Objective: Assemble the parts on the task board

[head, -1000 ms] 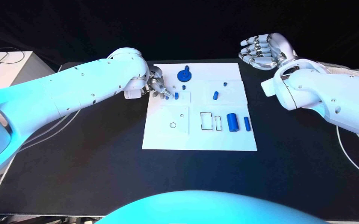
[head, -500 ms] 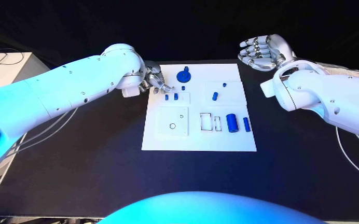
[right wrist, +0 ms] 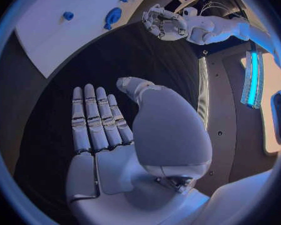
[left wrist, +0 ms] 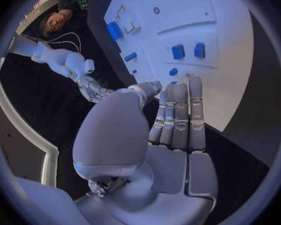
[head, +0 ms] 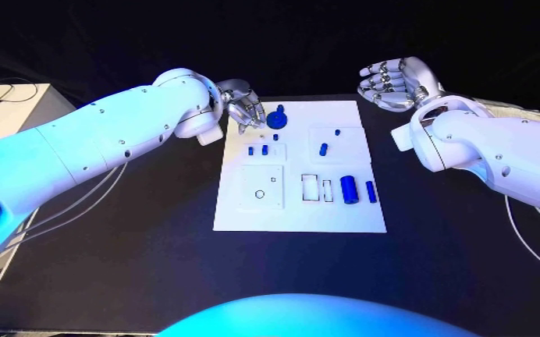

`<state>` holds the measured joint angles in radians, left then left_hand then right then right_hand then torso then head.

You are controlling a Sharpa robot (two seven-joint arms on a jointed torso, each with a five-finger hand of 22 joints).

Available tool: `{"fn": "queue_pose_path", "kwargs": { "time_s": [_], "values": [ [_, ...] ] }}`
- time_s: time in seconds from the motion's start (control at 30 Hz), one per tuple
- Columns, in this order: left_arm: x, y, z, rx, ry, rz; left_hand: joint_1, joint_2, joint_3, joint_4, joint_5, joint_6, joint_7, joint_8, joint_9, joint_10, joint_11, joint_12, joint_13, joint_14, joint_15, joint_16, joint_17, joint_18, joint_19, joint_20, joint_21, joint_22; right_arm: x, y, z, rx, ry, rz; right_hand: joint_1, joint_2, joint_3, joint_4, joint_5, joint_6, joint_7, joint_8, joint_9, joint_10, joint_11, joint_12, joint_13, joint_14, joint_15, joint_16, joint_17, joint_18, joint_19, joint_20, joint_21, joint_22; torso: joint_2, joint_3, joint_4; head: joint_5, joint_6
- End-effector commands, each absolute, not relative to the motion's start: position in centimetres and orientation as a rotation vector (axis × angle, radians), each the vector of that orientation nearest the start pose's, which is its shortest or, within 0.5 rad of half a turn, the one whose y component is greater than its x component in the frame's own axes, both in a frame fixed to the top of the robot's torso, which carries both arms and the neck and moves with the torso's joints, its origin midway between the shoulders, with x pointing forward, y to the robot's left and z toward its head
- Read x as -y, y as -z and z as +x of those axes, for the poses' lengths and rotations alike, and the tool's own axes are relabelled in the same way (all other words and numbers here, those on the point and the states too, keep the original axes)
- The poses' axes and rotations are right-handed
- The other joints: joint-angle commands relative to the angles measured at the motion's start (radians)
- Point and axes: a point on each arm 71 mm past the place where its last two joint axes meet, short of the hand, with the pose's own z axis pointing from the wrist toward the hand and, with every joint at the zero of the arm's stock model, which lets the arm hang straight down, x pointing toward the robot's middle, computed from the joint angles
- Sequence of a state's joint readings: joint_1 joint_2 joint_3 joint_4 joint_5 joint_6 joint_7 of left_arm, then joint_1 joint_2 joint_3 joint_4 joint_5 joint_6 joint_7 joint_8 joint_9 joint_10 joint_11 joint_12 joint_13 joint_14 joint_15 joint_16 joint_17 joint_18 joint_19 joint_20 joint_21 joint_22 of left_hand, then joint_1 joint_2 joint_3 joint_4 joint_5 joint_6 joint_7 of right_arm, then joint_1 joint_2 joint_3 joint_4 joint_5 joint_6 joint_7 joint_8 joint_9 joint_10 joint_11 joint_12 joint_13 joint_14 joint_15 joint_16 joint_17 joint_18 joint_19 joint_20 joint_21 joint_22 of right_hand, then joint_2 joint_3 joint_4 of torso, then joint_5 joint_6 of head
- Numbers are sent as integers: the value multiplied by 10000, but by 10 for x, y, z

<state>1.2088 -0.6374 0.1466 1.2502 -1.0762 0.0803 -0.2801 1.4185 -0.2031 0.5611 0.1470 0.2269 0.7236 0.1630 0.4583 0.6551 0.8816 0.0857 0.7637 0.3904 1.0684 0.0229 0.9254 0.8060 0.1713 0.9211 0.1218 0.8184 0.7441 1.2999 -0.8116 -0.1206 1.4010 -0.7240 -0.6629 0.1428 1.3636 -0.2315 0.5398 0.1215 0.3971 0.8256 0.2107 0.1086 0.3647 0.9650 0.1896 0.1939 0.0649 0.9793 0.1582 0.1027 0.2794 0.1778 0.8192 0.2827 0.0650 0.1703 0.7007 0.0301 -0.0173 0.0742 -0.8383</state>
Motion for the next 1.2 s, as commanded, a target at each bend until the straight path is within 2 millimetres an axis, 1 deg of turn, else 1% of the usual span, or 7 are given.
{"fn": "queue_pose_path", "kwargs": {
  "time_s": [0.03,0.2,0.4,0.7,0.8,0.97,1.2],
  "values": [
    [-169,156,550,-18055,8232,-1011,119,-61,91,-233,-70,-22,30,-134,-314,-144,50,-433,-370,-160,43,-268,-302,101,-109,42,-133,-56,238,153,521,-13609,-9086,4891,14,76,-3,-43,26,80,361,66,-3,76,16,34,-5,80,14,-35,-13,71,68,-33,12,-21,-2,-1,-18,-26,104],
    [-160,165,549,-17169,7766,249,105,-156,229,-604,-39,283,204,-678,-1159,-306,313,-1325,-1176,-114,217,-225,-578,109,-168,155,63,157,238,154,521,-13612,-9106,4902,14,75,4,-48,24,90,358,69,-4,89,12,34,-6,89,11,-35,-21,71,79,-36,12,-32,10,10,-24,-42,207],
    [-149,178,550,-16513,7154,1615,-138,-288,179,-742,-68,454,-39,-874,-1633,-618,280,-1813,-1698,380,171,624,-497,129,135,145,449,412,236,154,521,-13622,-9174,4886,12,72,4,-48,23,89,363,67,-5,91,12,34,-7,90,10,-36,-23,70,81,-37,12,-35,23,12,-51,-62,309],
    [-136,195,550,-17306,6365,2799,-335,-421,160,-746,-87,704,-151,-967,-1895,-806,255,-1933,-1937,1089,139,1895,312,131,391,124,764,611,234,154,521,-13636,-9227,4873,2,61,6,-52,20,76,390,54,-15,88,26,21,-12,85,14,-46,-40,68,93,-38,9,-55,28,12,-46,-70,341],
    [-134,200,552,-17592,6127,2943,-443,-457,122,-679,-103,735,-158,-1012,-1969,-747,232,-1897,-1975,1414,126,2354,678,28,828,111,1219,1080,234,154,521,-13668,-9239,4882,0,61,8,-52,21,75,395,52,-16,86,29,17,-14,82,17,-50,-45,66,94,-38,8,-60,26,13,-42,-88,300],
    [-133,205,552,-18101,5897,3070,-596,-539,-8,-585,-112,865,-117,-993,-2012,-652,250,-1837,-1994,1553,158,2643,828,-6,956,134,1354,1217,233,154,521,-13692,-9254,4906,-1,63,9,-51,21,77,397,52,-17,85,30,16,-14,81,17,-51,-46,66,95,-38,7,-62,20,4,-15,-94,267],
    [-131,208,552,-18544,5709,3107,-692,-599,-124,-516,-113,898,-100,-1010,-2049,-666,261,-1855,-2026,1587,174,2777,850,-23,1014,153,1414,1289,232,154,521,-13694,-9274,4905,-8,65,11,-49,20,81,406,52,-18,82,36,11,-16,79,20,-55,-54,64,97,-37,5,-72,13,5,-25,-94,255]
  ]
}}
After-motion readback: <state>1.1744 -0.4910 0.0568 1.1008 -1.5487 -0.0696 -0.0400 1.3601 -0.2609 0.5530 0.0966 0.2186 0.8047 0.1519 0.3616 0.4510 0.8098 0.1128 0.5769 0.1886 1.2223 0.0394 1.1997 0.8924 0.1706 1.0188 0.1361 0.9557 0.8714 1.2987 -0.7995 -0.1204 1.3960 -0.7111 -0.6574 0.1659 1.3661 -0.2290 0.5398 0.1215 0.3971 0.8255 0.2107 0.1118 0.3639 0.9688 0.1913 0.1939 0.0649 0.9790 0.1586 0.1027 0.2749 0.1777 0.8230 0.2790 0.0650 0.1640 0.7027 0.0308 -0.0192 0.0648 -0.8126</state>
